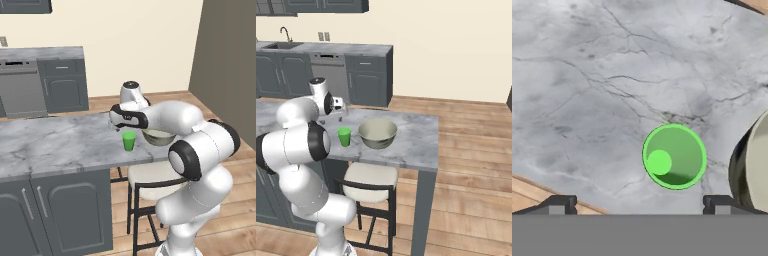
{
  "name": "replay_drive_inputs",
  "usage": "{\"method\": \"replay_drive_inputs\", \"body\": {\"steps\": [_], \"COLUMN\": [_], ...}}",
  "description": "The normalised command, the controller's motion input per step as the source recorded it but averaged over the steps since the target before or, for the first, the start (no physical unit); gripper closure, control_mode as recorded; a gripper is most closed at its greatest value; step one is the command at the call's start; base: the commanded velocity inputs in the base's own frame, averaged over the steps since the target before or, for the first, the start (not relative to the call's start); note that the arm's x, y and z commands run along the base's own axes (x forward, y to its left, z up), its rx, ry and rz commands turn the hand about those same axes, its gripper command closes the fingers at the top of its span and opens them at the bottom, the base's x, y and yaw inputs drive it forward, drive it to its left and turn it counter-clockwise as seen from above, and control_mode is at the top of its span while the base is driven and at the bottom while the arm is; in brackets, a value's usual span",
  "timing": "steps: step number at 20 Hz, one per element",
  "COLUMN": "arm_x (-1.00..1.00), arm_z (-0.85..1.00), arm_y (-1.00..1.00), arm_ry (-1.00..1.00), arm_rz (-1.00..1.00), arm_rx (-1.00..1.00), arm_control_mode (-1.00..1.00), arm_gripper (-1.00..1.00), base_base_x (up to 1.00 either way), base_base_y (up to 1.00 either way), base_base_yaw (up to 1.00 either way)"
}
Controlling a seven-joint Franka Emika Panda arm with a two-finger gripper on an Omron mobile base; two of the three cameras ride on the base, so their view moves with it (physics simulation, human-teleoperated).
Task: Place the cup inside the bowl on the dining table and move the bowl to any counter.
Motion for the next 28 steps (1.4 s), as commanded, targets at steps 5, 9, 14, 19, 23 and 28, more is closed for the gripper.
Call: {"method": "replay_drive_inputs", "body": {"steps": [5, 9, 14, 19, 23, 28], "arm_x": [0.02, 0.31, 0.35, 0.11, 0.0, 0.0], "arm_z": [-0.2, -0.21, -0.13, -0.08, -0.19, -0.22], "arm_y": [-0.07, 0.0, 0.0, 0.0, 0.03, 0.06], "arm_ry": [0.0, 0.0, 0.0, 0.0, 0.0, 0.0], "arm_rz": [0.01, 0.0, 0.0, 0.0, 0.0, 0.0], "arm_rx": [-0.01, -0.01, -0.01, 0.0, 0.0, 0.0], "arm_control_mode": [-1.0, -1.0, -1.0, -1.0, -1.0, -1.0], "arm_gripper": [-1.0, -1.0, -1.0, -1.0, -1.0, -1.0], "base_base_x": [0.0, 0.0, 0.0, 0.0, 0.0, 0.0], "base_base_y": [0.0, 0.0, 0.0, 0.0, 0.0, 0.0], "base_base_yaw": [0.0, 0.0, 0.0, 0.0, 0.0, 0.0]}}
